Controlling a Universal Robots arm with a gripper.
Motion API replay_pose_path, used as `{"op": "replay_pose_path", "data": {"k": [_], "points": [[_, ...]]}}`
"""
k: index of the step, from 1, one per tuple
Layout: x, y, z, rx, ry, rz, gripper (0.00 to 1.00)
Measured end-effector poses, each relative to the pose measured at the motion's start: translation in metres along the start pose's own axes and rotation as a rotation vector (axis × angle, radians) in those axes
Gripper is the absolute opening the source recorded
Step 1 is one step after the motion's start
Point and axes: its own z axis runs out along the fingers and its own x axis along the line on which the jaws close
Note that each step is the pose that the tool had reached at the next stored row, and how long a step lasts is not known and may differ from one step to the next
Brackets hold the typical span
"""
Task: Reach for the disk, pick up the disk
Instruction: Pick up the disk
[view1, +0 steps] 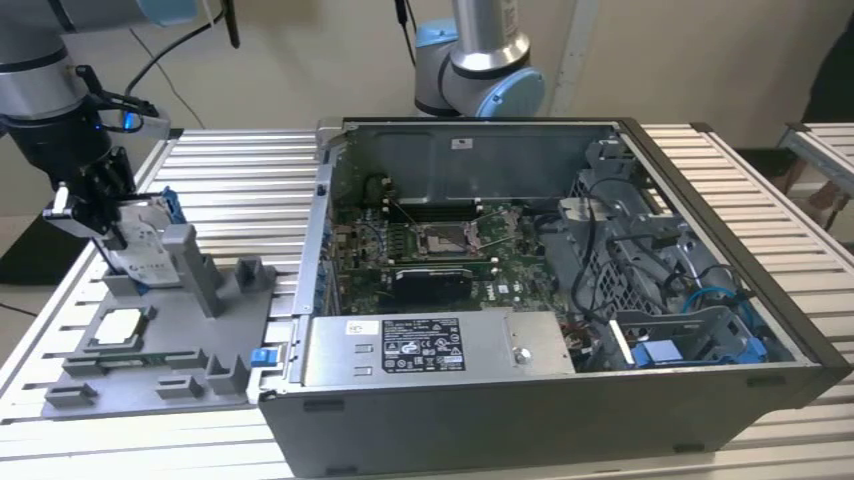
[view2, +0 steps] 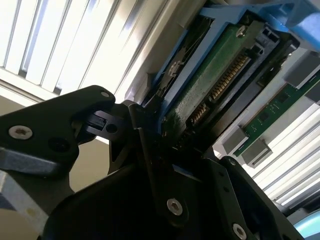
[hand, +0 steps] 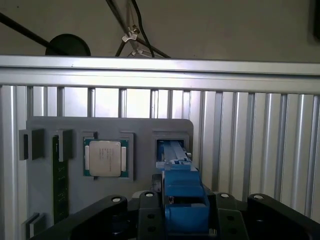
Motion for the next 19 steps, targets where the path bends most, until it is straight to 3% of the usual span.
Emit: {"op": "replay_pose_path", "data": {"k": [15, 19], "points": [[0.0, 0.0, -0.0007, 0.0001, -0.0001, 0.0, 0.0], [0.0001, 0.0001, -0.0047, 0.0002, -0.0001, 0.0, 0.0]]}}
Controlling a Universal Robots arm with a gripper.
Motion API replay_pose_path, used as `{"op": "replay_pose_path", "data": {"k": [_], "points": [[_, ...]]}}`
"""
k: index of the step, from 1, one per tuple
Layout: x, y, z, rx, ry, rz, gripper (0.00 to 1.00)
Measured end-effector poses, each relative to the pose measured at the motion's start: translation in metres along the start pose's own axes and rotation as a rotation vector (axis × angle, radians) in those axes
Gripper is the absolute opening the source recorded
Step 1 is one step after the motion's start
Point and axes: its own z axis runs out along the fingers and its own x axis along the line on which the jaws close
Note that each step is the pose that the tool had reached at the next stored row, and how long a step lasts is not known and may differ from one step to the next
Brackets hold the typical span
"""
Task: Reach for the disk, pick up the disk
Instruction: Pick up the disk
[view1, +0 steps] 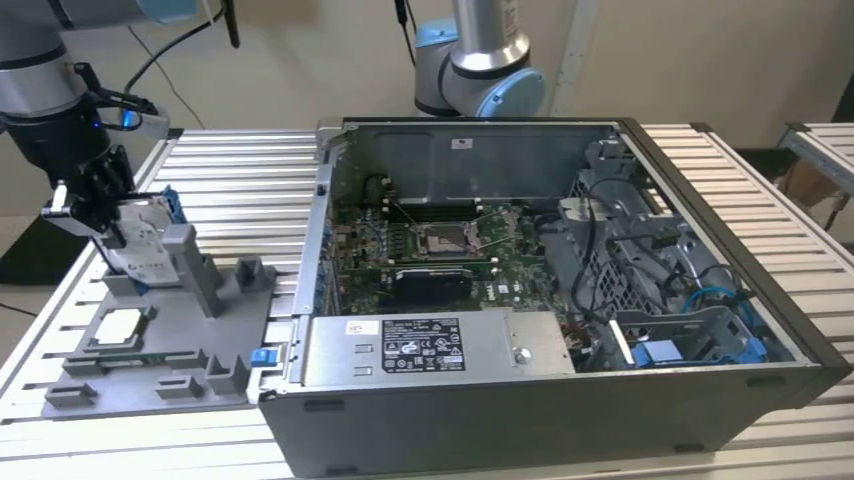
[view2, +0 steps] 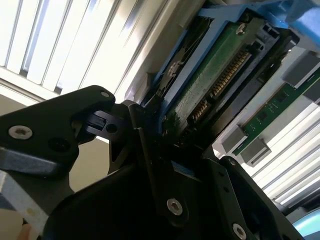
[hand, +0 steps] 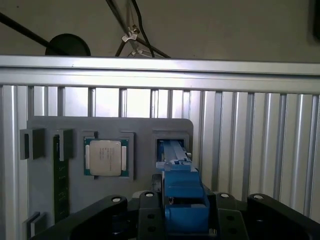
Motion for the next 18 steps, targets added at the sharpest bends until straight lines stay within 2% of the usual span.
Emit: {"op": "replay_pose_path", "data": {"k": [4, 7, 11, 14, 18], "points": [[0.0001, 0.0002, -0.0069, -0.0002, 0.0, 0.0, 0.0], [0.0001, 0.0002, -0.0075, -0.0001, 0.0018, 0.0, 0.0], [0.0002, 0.0006, -0.0127, 0.0003, 0.0022, 0.0, 0.0], [0.0002, 0.0021, -0.0155, 0.0061, 0.0022, -0.001, 0.0], [0.0003, 0.0043, -0.0232, 0.0161, 0.0024, -0.006, 0.0]]}}
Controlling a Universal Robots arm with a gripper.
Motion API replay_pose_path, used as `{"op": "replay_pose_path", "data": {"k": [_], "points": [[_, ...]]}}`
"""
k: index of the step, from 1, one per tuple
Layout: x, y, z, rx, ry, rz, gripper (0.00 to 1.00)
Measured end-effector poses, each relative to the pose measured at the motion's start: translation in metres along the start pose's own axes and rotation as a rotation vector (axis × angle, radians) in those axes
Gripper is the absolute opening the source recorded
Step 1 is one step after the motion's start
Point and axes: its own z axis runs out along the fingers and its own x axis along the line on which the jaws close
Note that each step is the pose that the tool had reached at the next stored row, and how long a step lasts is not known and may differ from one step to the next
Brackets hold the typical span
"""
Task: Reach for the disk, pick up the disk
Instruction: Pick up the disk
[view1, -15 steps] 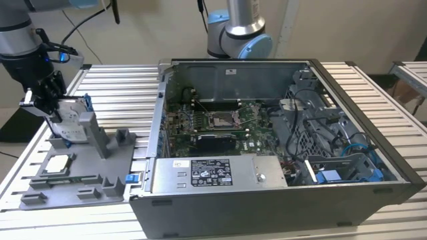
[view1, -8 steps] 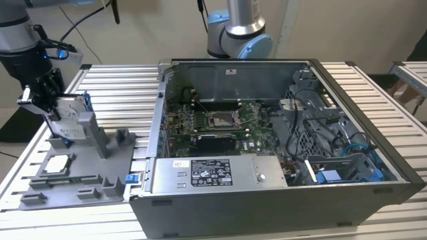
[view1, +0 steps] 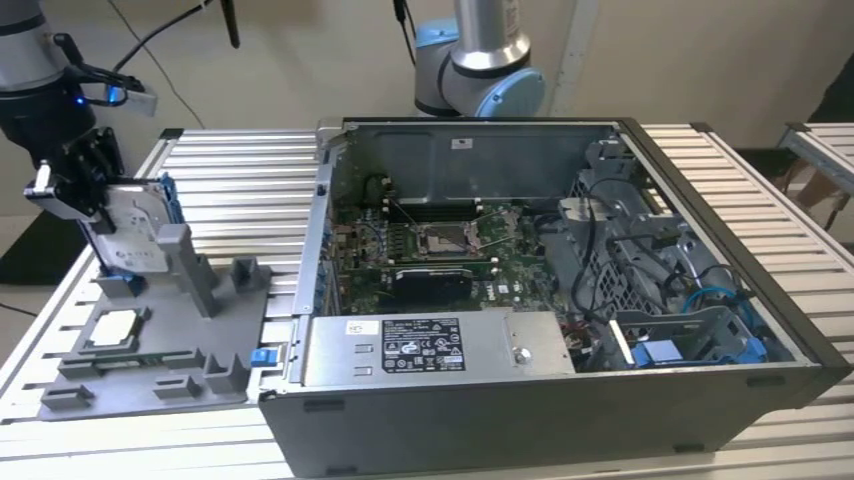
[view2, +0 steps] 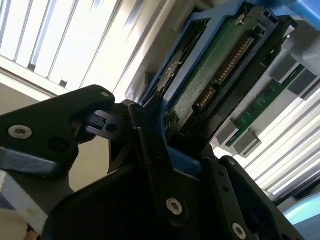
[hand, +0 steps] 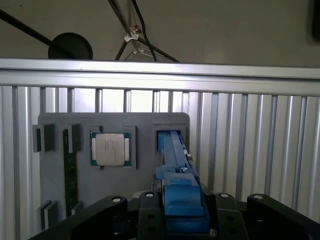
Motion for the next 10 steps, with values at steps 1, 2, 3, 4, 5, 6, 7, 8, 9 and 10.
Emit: {"op": "replay_pose_path", "data": {"k": [1, 2, 3, 4, 5, 6, 7, 8, 9, 10], "points": [[0.0, 0.0004, -0.0023, 0.0023, 0.0, -0.001, 0.0], [0.0001, 0.0007, -0.0049, 0.0042, 0.0001, -0.002, 0.0], [0.0002, 0.001, -0.0078, 0.0063, 0.0001, -0.003, 0.0], [0.0002, 0.001, -0.0103, 0.0078, 0.0001, -0.004, 0.0], [0.0003, 0.0011, -0.0131, 0.0087, 0.0002, -0.005, 0.0], [0.0003, 0.0012, -0.0163, 0.0096, 0.0003, -0.006, 0.0], [0.0003, 0.0013, -0.0187, 0.011, 0.0003, -0.007, 0.0], [0.0004, 0.0014, -0.021, 0.0139, 0.0003, -0.008, 0.0], [0.0004, 0.0016, -0.0228, 0.0166, 0.0004, -0.009, 0.0], [0.0004, 0.0019, -0.0251, 0.0198, 0.0005, -0.01, 0.0]]}}
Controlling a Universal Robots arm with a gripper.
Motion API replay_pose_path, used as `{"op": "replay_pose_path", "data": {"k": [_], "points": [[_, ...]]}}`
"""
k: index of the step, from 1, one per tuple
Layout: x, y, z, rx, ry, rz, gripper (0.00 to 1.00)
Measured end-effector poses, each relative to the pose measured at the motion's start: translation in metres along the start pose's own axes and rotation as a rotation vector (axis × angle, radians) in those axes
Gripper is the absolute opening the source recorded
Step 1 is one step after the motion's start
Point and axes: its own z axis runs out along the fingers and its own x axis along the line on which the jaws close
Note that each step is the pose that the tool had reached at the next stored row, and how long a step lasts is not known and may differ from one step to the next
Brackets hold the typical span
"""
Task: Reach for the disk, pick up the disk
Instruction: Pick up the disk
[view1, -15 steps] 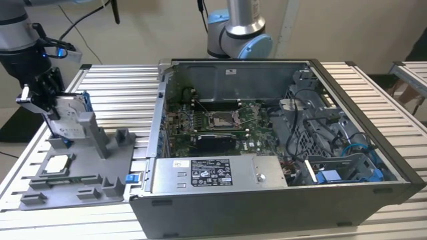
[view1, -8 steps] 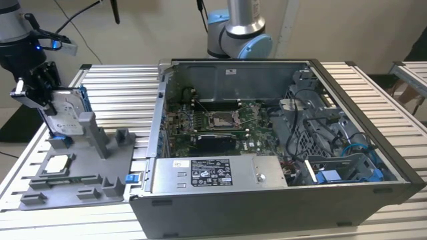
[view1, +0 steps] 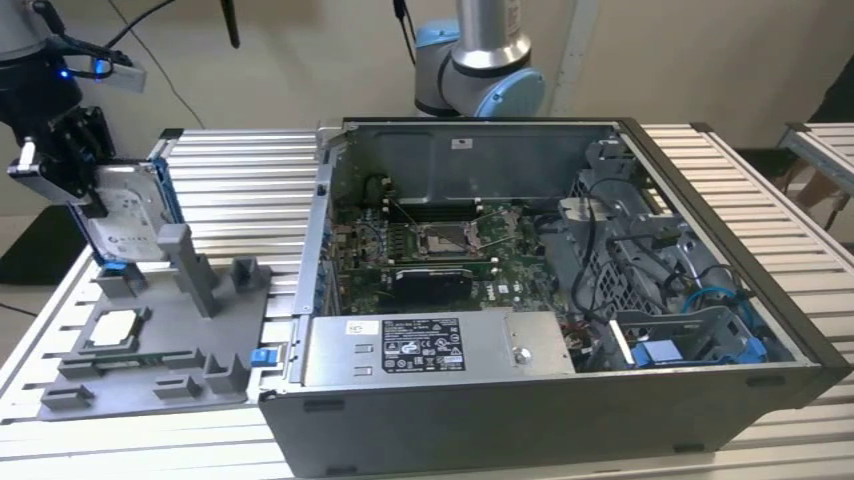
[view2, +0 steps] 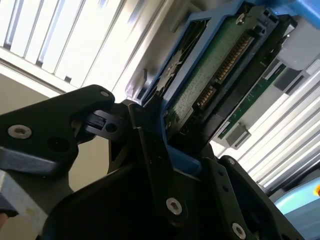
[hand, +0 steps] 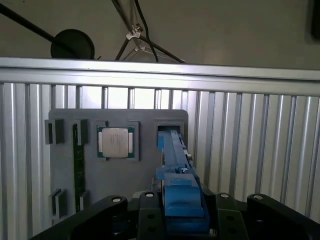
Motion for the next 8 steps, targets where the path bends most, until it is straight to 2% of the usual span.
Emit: {"op": "replay_pose_path", "data": {"k": [3, 6, 7, 8], "points": [[0.0002, 0.0001, -0.0085, 0.0027, 0.0002, -0.001, 0.0], [0.0004, 0.0003, -0.0176, 0.0025, 0.007, -0.003, 0.0], [0.0004, 0.0005, -0.0196, 0.0031, 0.0062, -0.003, 0.0], [0.0005, 0.0007, -0.0205, 0.0049, -0.0002, -0.003, 0.0]]}}
